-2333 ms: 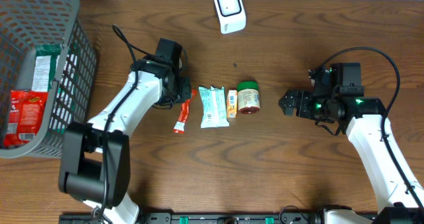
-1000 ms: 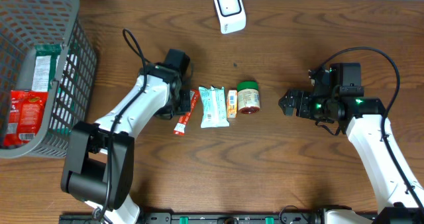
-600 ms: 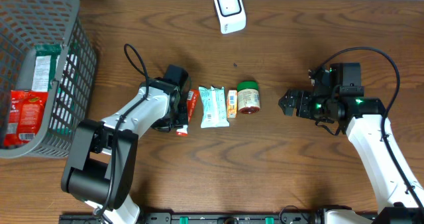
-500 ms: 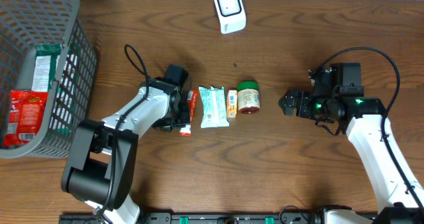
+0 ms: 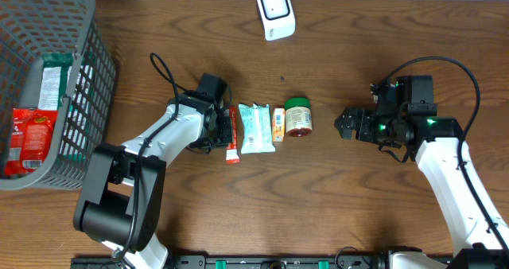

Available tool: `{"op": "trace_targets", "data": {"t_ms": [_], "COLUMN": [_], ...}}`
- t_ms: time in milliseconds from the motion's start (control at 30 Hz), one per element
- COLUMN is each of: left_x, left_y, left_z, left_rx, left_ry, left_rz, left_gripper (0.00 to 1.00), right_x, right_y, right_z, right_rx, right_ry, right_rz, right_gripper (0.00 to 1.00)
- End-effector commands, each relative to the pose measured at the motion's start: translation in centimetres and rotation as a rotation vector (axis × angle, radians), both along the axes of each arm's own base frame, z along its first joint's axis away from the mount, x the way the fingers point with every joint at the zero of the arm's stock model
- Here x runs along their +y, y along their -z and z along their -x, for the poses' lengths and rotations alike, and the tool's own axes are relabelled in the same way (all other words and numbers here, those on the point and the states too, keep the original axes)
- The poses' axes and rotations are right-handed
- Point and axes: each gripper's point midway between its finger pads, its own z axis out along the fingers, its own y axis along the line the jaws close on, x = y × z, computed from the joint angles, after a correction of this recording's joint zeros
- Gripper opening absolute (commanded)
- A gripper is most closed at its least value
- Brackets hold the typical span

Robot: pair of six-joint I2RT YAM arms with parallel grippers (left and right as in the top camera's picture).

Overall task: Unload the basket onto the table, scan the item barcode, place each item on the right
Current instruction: 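Stand the red packet upright against the wipes pack with the left gripper, then move the left gripper back over the basket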

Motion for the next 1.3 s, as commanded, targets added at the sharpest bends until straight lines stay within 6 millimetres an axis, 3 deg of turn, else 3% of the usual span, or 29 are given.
{"op": "trace_targets", "data": {"t_ms": [0, 433, 833, 1000, 1267], "left_x": [1.0, 0.8, 1.5, 1.4, 0.9], "left_y": [0.4, -0.1, 0.4, 1.5, 1.3], "left_z": [-0.4, -3.0, -3.6, -3.7, -4.1], "left_rx": [-0.019, -0.130, -0.152, -0.139, -0.152], "left_ry": [-0.021, -0.020, -0.031, -0.030, -0.025], "left_rz": [-0.054, -0.054, -0.097, -0.101, -0.071], "left_gripper": [0.25, 0.26, 0.26, 0.26, 0.25], "right_x": [0.5, 0.5, 0.5, 0.5, 0.5], "right_y": [-0.5, -0.5, -0.5, -0.5, -0.5], "right_z": [-0.2, -0.2, -0.3, -0.3, -0.3], "right_rx": [-0.011, -0.011, -0.012, -0.012, -0.012], "right_ry": [-0.009, -0.009, -0.009, -0.009, -0.009], "right_rz": [-0.010, -0.010, -0.010, -0.010, -0.010], "right_gripper": [0.99, 0.99, 0.99, 0.99, 0.99]}}
